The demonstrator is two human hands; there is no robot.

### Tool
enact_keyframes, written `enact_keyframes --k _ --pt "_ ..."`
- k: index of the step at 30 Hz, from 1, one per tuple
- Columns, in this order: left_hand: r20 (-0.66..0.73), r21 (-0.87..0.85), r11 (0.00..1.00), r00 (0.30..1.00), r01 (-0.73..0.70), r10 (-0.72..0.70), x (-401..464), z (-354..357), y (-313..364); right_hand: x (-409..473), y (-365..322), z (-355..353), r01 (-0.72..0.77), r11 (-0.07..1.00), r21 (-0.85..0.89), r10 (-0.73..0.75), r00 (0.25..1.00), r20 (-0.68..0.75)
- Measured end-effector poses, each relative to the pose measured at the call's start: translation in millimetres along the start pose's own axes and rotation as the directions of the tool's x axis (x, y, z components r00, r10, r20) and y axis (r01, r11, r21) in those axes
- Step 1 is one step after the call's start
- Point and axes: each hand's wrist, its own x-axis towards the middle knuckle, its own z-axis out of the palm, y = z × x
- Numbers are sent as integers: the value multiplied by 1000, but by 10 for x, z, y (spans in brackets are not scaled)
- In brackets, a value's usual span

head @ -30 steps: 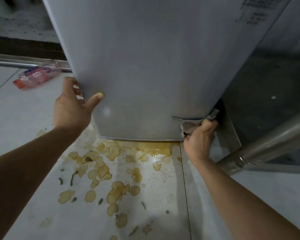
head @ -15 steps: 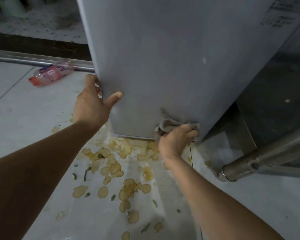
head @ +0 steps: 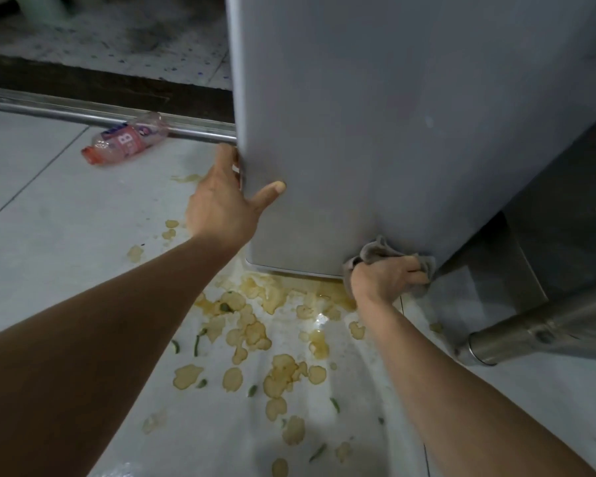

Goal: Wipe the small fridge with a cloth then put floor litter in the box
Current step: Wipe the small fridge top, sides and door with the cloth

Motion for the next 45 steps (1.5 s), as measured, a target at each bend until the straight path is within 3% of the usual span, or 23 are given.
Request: enact_keyframes --k 5,7,9,12,16,24,31,35,40,45 --pt "76 -10 997 994 -72 73 49 -68 -77 -850 -268 655 22 999 28 -28 963 267" --pt "138 -48 995 986 -84 90 105 -133 -124 -1075 -394 811 -52 998 44 36 948 315" --pt "200 -98 992 975 -75 94 156 -204 -162 -1073 -387 814 -26 999 48 9 944 328" --pt "250 -161 985 963 -61 101 177 -248 -193 -782 -238 602 52 999 -14 -47 968 247" --pt "282 -262 965 955 -15 91 174 -266 -226 -538 -225 370 -61 998 -8 61 995 82" --pt "255 -291 954 967 70 7 85 -476 -594 -1137 -540 807 -65 996 56 48 967 250" --pt "217 -300 946 974 124 -59 128 -627 -869 -1224 -673 814 63 958 281 -88 993 79" --pt "193 -302 943 978 136 -79 143 -546 -889 -1359 -700 907 97 959 266 -96 995 -17" --pt "181 -291 948 980 131 -79 128 -459 -929 -1437 -610 1155 24 973 228 -13 999 -52" --pt "196 -271 955 978 118 -65 107 -435 -963 -1402 -410 1354 -65 983 172 61 998 26"
